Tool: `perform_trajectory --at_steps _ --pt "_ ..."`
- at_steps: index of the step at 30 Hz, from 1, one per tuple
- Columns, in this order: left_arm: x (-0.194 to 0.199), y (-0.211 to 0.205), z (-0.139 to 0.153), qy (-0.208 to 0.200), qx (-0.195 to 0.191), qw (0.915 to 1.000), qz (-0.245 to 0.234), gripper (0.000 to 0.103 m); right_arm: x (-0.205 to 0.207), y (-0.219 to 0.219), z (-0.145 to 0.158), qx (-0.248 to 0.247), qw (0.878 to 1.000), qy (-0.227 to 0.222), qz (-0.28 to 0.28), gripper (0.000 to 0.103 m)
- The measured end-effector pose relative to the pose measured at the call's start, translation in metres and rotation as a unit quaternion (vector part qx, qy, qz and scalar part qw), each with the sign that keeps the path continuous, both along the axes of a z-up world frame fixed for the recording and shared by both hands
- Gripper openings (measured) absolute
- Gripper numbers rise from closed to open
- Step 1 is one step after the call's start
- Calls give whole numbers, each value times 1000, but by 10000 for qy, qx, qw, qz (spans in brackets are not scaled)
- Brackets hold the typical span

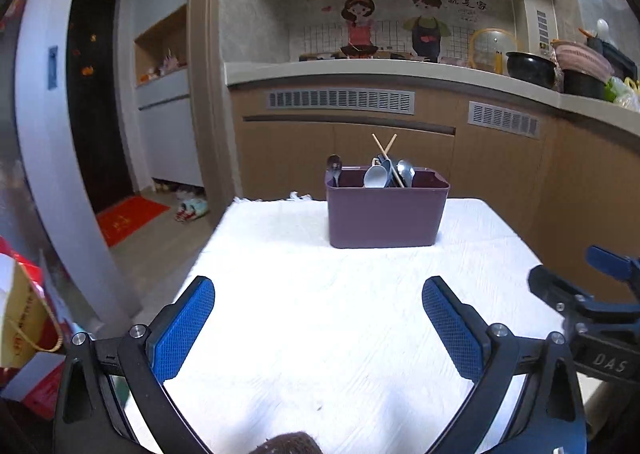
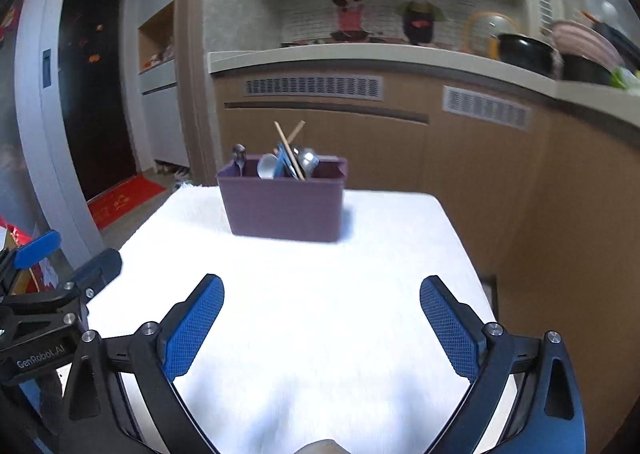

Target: Organize utensils

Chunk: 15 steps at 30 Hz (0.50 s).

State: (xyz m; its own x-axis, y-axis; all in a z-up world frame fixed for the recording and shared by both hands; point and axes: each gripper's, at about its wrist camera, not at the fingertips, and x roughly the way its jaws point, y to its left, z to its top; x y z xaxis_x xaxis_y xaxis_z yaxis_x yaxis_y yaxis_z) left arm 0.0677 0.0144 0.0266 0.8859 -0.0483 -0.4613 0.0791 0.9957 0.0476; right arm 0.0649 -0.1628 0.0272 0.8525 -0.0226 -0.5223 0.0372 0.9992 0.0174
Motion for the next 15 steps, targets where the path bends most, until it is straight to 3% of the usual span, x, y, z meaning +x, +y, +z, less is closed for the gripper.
perform_trajectory --at_steps 2,6,15 --pt "-14 -5 -1 -114 226 9996 89 103 -13 -5 -1 91 9999 87 -36 99" --pt "-31 -7 0 -31 90 9998 -197 103 -39 -11 2 167 9997 43 -198 99" --pt "-37 -7 3 32 51 9999 -136 103 -59 -16 6 8 9994 -80 -333 99"
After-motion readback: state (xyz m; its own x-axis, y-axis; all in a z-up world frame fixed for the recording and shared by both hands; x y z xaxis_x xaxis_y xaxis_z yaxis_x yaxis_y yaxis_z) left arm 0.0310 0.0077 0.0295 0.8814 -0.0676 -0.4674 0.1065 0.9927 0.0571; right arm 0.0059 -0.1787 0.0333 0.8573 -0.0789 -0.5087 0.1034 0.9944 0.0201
